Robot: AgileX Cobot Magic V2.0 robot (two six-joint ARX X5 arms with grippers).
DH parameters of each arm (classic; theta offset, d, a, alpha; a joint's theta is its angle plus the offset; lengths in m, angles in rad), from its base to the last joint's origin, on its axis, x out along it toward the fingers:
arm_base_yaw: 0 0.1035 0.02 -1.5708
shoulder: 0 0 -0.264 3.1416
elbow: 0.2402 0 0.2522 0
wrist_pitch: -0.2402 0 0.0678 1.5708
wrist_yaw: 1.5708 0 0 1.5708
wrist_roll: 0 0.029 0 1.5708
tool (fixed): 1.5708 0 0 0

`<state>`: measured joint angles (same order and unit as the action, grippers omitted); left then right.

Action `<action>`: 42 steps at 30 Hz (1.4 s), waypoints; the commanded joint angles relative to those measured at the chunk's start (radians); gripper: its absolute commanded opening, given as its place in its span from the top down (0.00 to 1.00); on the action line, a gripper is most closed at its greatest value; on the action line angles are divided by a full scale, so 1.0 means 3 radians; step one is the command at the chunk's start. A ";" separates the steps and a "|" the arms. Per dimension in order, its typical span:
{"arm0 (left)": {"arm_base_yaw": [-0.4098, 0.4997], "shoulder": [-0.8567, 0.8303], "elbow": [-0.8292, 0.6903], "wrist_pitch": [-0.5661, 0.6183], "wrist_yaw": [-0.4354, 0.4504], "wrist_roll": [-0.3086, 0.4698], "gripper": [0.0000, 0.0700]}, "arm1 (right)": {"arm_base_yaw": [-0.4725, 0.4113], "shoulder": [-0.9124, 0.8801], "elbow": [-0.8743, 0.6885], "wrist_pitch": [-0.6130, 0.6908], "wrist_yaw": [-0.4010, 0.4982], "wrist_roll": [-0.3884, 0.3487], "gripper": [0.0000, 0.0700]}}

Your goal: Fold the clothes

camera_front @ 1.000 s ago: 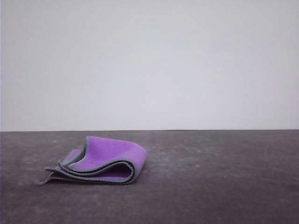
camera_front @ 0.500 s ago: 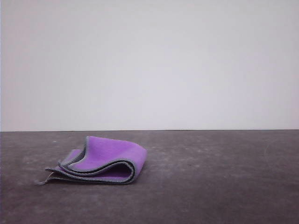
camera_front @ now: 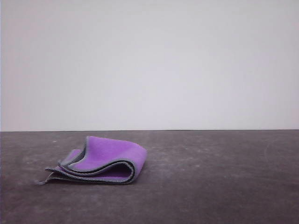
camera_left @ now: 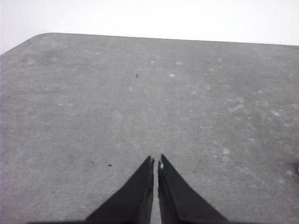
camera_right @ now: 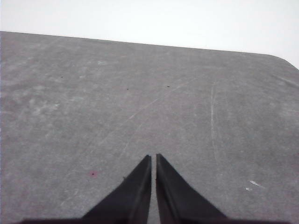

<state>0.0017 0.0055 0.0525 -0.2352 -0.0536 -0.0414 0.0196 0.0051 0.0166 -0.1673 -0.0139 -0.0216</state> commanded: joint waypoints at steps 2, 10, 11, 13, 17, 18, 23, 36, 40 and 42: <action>0.0003 -0.0003 -0.0055 -0.0035 -0.0008 0.0006 0.99 | 0.0008 -0.0005 -0.0015 0.0043 0.0014 0.0036 0.98; 0.0003 -0.0003 -0.0055 -0.0036 -0.0008 0.0006 0.99 | 0.0008 -0.0005 -0.0015 0.0043 0.0014 0.0036 0.98; 0.0002 -0.0003 -0.0055 -0.0035 -0.0008 0.0006 0.99 | 0.0008 -0.0005 -0.0015 0.0043 0.0014 0.0036 0.98; 0.0003 -0.0003 -0.0055 -0.0036 -0.0008 0.0006 0.99 | 0.0008 -0.0005 -0.0015 0.0043 0.0014 0.0036 0.98; 0.0003 -0.0003 -0.0055 -0.0036 -0.0008 0.0006 0.99 | 0.0008 -0.0005 -0.0015 0.0043 0.0014 0.0036 0.98; 0.0003 -0.0003 -0.0055 -0.0036 -0.0008 0.0006 0.99 | 0.0008 -0.0005 -0.0015 0.0043 0.0014 0.0036 0.98; 0.0003 -0.0003 -0.0055 -0.0036 -0.0008 0.0006 0.99 | 0.0008 -0.0005 -0.0015 0.0043 0.0014 0.0036 0.98; 0.0003 -0.0003 -0.0055 -0.0035 -0.0008 0.0006 0.99 | 0.0008 -0.0005 -0.0015 0.0043 0.0014 0.0036 0.98; 0.0003 -0.0003 -0.0055 -0.0036 -0.0008 0.0006 0.99 | 0.0008 -0.0005 -0.0015 0.0043 0.0014 0.0036 0.98; 0.0003 -0.0003 -0.0055 -0.0036 -0.0008 0.0006 0.99 | 0.0008 -0.0005 -0.0015 0.0043 0.0014 0.0036 0.98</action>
<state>0.0017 0.0055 0.0525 -0.2352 -0.0536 -0.0414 0.0196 0.0051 0.0166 -0.1673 -0.0139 -0.0216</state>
